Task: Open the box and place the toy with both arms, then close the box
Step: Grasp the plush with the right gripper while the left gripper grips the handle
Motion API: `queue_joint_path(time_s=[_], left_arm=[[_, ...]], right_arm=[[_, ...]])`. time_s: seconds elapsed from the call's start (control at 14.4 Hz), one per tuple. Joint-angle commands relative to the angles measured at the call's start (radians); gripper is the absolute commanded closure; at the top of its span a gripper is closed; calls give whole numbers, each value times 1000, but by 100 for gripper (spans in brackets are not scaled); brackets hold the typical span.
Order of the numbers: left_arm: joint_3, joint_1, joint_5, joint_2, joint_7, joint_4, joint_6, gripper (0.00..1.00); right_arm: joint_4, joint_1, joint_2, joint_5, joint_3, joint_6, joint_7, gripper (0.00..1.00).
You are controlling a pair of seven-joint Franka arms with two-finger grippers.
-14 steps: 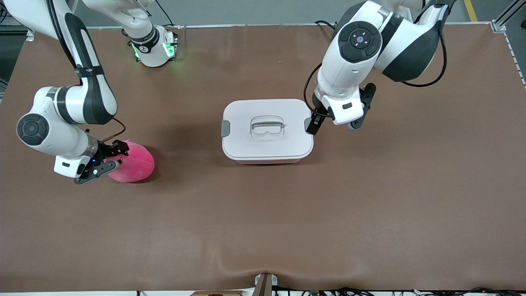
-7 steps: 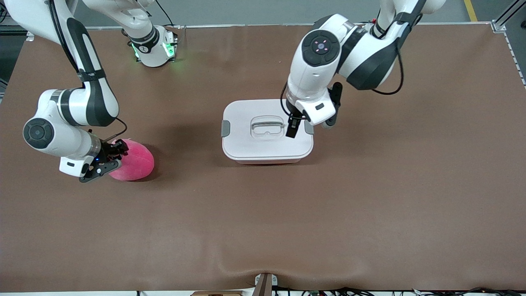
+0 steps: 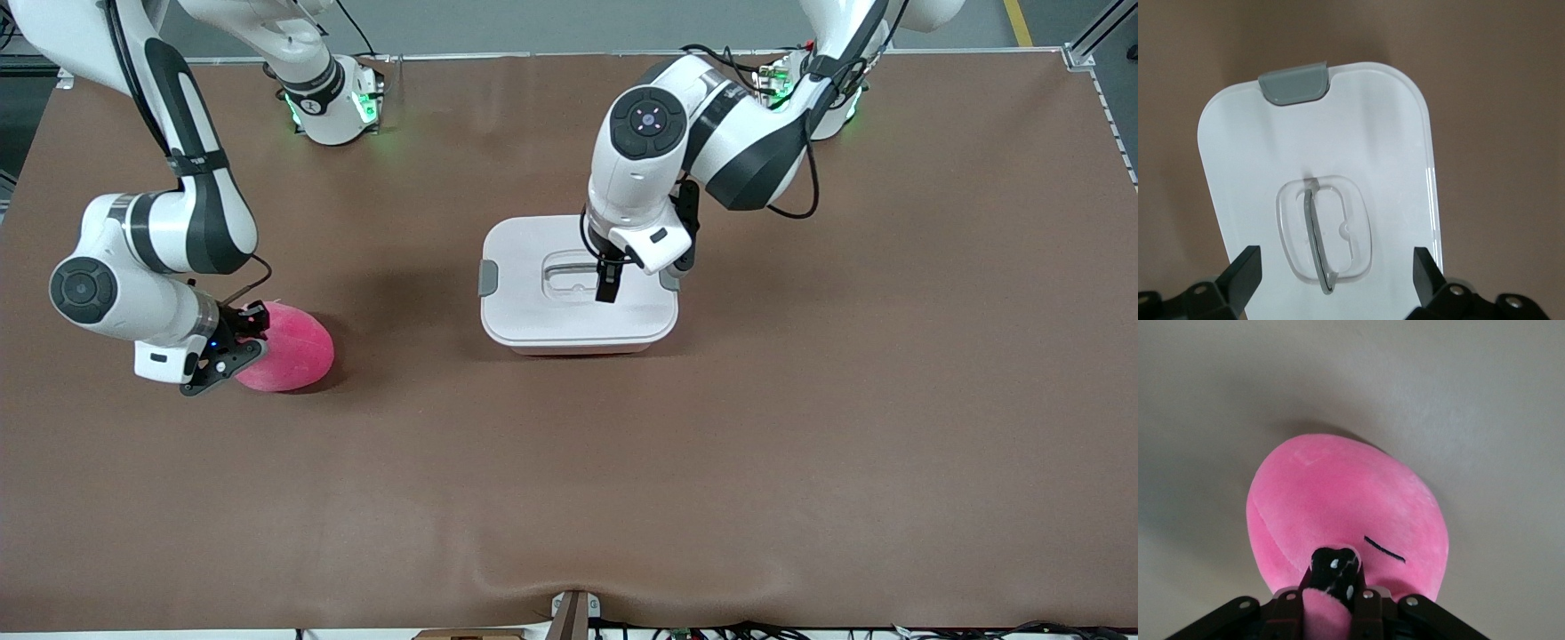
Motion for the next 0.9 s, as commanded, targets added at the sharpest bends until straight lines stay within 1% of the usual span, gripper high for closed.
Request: queue_joint_path(time_s=[0.0,0.21,0.42,0.63,0.7,0.83], left_arm=[[4,-25,-6,47,-65,19,36,0],[4,-42,-3,69,-95,17,70,0],[7,-62,-1,95,-102,11,93,0],[6,-74,17,106,-125,2,93,0],[7,-84,17,106,-137,-7,93,0],[7,-88,33,104,-145,-32,93,0]], right_arm=[[53,-2,-10,-15,6,-27,-109,100],[107,0,-13,-56,7,-27,-271,100],[179,52,-12,-113,7,-25,-449,100],[219,110,-12,-234,7,-24,-476,100],[227,121,-13,-257,9,-24,-492,100],[241,136,-12,-264,9,-10,-558,100]])
